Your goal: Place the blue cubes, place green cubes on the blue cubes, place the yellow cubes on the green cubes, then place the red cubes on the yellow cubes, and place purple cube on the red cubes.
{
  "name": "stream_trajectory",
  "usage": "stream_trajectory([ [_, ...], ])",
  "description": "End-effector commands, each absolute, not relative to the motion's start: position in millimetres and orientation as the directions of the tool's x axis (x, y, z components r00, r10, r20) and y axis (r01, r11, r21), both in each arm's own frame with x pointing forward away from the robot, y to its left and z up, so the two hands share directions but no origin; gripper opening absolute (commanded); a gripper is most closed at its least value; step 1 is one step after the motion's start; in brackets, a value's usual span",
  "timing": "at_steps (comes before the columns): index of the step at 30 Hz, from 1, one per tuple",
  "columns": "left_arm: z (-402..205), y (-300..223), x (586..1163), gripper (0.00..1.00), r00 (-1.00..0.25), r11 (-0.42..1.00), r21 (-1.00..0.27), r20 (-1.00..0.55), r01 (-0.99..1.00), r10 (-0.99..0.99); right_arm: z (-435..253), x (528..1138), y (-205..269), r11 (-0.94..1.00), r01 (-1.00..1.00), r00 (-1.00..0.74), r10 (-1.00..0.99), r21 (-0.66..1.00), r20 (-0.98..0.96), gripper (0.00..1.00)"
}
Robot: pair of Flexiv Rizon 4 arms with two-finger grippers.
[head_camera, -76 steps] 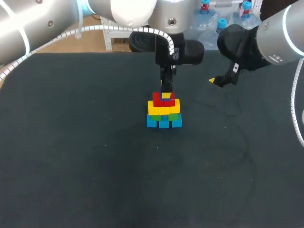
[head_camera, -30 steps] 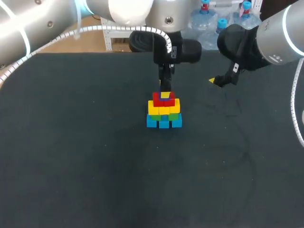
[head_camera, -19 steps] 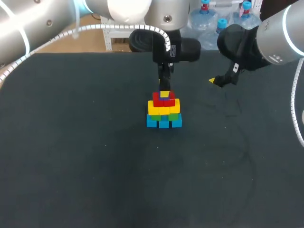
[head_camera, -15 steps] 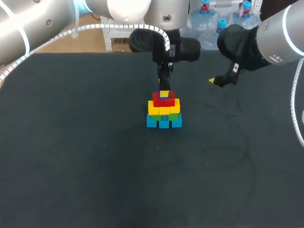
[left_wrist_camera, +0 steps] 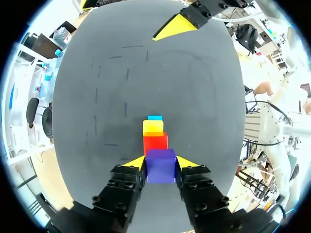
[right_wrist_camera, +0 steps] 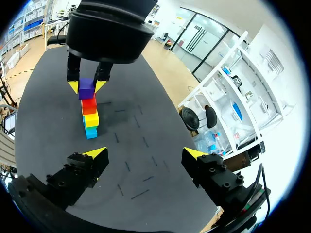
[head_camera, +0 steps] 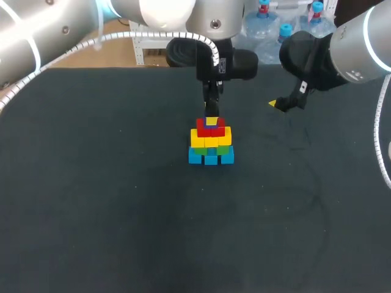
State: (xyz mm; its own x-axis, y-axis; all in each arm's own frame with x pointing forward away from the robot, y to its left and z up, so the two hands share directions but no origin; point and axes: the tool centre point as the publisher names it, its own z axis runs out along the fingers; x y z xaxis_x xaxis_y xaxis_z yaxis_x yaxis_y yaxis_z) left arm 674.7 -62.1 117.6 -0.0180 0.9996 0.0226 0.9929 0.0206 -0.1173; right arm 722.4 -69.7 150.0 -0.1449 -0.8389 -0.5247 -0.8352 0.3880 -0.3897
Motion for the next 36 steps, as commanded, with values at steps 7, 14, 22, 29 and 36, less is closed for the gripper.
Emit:
stream_trajectory([
  [7, 117.8, -64.0, 676.9, 0.00, -0.013, 0.016, -0.124, 0.025, 0.992, 1.000, 148.3, 719.4, -69.1, 0.395, -0.826, -0.145, -0.838, -0.401, -0.526, 1.00],
  [14, 118.1, -64.4, 676.2, 0.00, -0.010, 0.013, -0.126, 0.023, 0.992, 1.000, 148.3, 719.4, -69.1, 0.395, -0.826, -0.145, -0.838, -0.401, -0.526, 1.00],
  [22, 118.3, -64.7, 676.0, 0.92, -0.006, 0.008, -0.127, 0.019, 0.992, 1.000, 148.3, 719.4, -69.1, 0.395, -0.826, -0.145, -0.838, -0.401, -0.526, 1.00],
  [29, 118.9, -64.1, 675.6, 1.00, -0.007, 0.009, -0.129, 0.017, 0.992, 1.000, 148.3, 719.4, -69.1, 0.395, -0.826, -0.145, -0.838, -0.401, -0.526, 1.00],
  [36, 123.2, -61.0, 675.3, 1.00, -0.012, 0.013, -0.128, 0.008, 0.992, 1.000, 148.3, 719.4, -69.1, 0.395, -0.826, -0.145, -0.838, -0.401, -0.526, 1.00],
])
